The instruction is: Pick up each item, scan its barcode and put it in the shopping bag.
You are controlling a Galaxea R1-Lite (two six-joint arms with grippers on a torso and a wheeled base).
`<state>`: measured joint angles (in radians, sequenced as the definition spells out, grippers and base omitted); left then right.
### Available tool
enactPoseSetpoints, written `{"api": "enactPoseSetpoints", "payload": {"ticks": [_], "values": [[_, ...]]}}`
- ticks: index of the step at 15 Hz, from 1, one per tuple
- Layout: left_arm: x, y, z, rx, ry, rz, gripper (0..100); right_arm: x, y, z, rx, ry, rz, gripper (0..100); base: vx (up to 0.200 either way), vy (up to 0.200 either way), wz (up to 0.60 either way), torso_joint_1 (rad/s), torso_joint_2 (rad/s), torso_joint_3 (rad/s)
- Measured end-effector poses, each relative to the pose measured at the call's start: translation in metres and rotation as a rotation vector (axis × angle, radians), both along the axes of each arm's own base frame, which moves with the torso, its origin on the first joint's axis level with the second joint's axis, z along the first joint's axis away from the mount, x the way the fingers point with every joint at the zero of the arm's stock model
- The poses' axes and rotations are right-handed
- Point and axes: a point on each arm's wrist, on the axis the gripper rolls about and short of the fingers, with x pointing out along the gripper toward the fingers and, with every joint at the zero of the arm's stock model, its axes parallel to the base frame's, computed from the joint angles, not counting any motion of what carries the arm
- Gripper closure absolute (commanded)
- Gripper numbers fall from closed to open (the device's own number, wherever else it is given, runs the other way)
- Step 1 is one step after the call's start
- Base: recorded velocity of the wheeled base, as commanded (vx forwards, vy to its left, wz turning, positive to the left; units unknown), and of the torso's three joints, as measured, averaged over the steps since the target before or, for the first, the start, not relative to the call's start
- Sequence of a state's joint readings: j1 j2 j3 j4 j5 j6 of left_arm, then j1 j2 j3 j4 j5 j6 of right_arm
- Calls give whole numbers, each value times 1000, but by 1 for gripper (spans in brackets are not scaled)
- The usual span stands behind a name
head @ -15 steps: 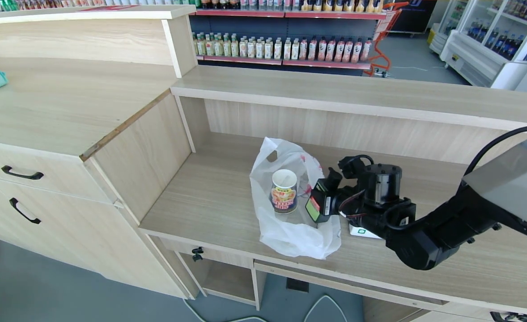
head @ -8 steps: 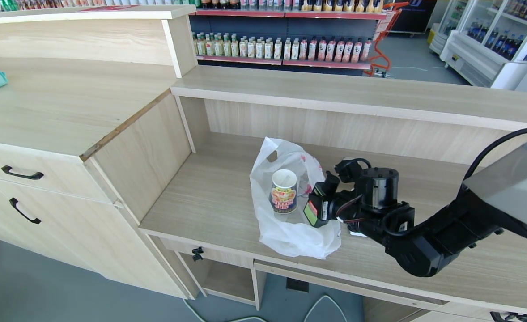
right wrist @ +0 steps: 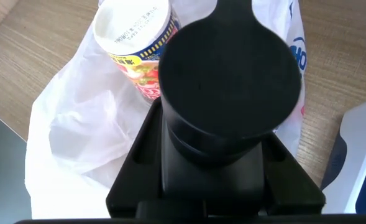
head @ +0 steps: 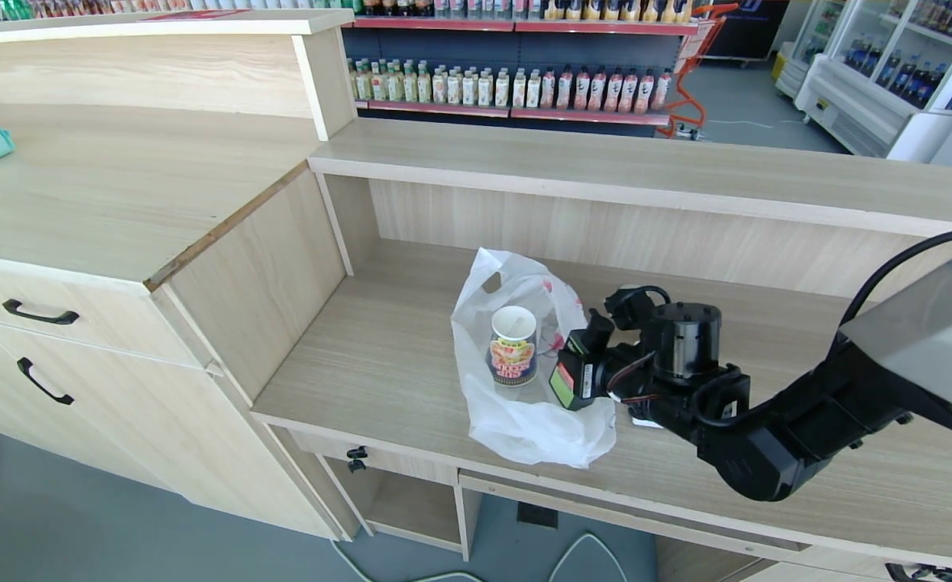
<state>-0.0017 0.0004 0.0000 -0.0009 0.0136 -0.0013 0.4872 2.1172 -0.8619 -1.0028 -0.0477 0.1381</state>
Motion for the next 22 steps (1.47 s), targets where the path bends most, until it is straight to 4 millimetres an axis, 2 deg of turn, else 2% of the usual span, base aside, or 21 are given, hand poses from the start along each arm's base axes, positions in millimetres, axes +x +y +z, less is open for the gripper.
{"api": "enactPoseSetpoints", "payload": {"ticks": [4,9,18,22], "values": [[0,0,0,0,0,0,0,-2,1,0,-26,3,9,100,0,0,0,0,0,0],[0,0,0,0,0,0,0,-4,-1,4,-76,-90,26,100,0,0,0,0,0,0],[0,0,0,0,0,0,0,2,-32,-1,-51,-45,-65,100,0,0,0,0,0,0],[0,0,0,0,0,0,0,2,-37,-3,-8,-4,-86,100,0,0,0,0,0,0]]}}
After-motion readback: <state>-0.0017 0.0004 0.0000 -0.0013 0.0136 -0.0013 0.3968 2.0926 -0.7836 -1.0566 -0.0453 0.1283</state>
